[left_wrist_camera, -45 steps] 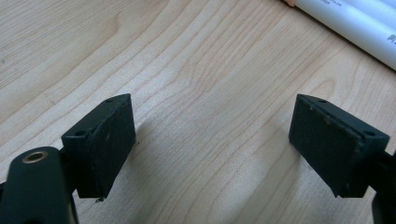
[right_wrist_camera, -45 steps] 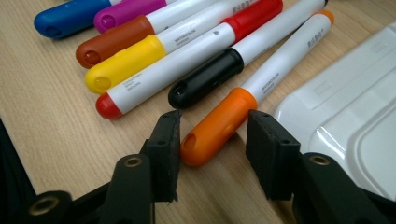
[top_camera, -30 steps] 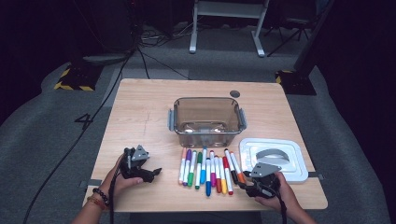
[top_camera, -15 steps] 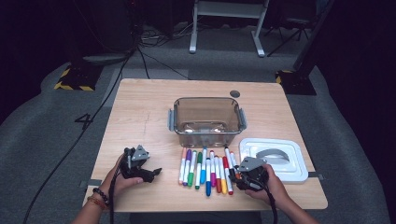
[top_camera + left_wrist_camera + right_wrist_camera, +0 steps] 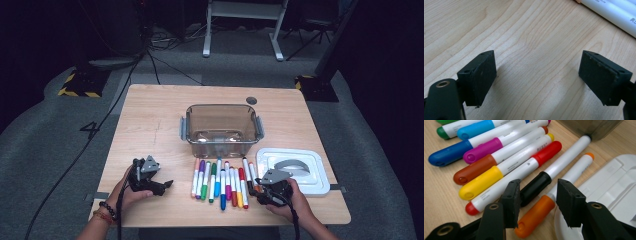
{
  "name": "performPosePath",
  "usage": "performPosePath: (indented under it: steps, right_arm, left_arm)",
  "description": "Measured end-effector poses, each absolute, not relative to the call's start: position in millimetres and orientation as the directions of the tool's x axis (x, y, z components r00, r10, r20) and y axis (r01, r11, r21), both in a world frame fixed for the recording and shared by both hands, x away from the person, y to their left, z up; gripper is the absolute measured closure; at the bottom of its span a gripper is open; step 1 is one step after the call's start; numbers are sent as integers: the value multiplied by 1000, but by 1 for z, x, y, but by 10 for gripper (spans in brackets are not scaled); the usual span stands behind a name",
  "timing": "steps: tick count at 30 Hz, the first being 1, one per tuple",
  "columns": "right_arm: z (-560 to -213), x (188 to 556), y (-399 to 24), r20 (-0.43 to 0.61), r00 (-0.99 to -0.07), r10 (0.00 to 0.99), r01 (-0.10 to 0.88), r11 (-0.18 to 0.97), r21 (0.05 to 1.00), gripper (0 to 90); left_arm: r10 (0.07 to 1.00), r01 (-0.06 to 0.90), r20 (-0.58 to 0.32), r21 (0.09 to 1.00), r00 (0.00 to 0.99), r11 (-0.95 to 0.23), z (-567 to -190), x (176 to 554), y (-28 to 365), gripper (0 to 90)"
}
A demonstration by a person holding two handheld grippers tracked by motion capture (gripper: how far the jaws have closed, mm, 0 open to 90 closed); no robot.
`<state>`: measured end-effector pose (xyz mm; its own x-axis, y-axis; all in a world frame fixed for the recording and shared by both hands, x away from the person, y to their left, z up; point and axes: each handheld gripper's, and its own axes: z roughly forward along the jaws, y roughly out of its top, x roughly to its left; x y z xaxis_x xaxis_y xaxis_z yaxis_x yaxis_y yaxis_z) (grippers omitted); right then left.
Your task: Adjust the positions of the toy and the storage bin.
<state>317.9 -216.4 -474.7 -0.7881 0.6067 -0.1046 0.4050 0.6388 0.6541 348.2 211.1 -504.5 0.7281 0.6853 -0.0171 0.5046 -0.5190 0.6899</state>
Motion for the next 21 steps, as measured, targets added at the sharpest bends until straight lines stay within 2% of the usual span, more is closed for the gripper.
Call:
performPosePath:
  steps: [8, 12, 14, 16, 21]
  right_arm:
    - [-478, 309, -228, -78, -779, 622, 439, 631, 639, 539]
    - [-477, 309, -229, -69, -791, 608, 432, 635, 640, 533]
    - [-477, 309, -230, -20, -801, 598, 448, 621, 643, 514]
    - [-476, 308, -231, -30, -803, 595, 440, 626, 644, 509]
    - [-469, 308, -243, 14, -797, 604, 454, 584, 673, 582]
  left_arm:
    - [683, 501, -14, 691, 731, -522, -505, 348, 211, 151]
    - [683, 501, -14, 690, 731, -522, -505, 348, 211, 151]
    - [682, 501, -14, 690, 731, -522, -505, 348, 211, 152]
    - [683, 501, -14, 691, 731, -522, -505, 348, 211, 152]
    - [682, 501, -14, 690, 731, -522, -505, 348, 211, 151]
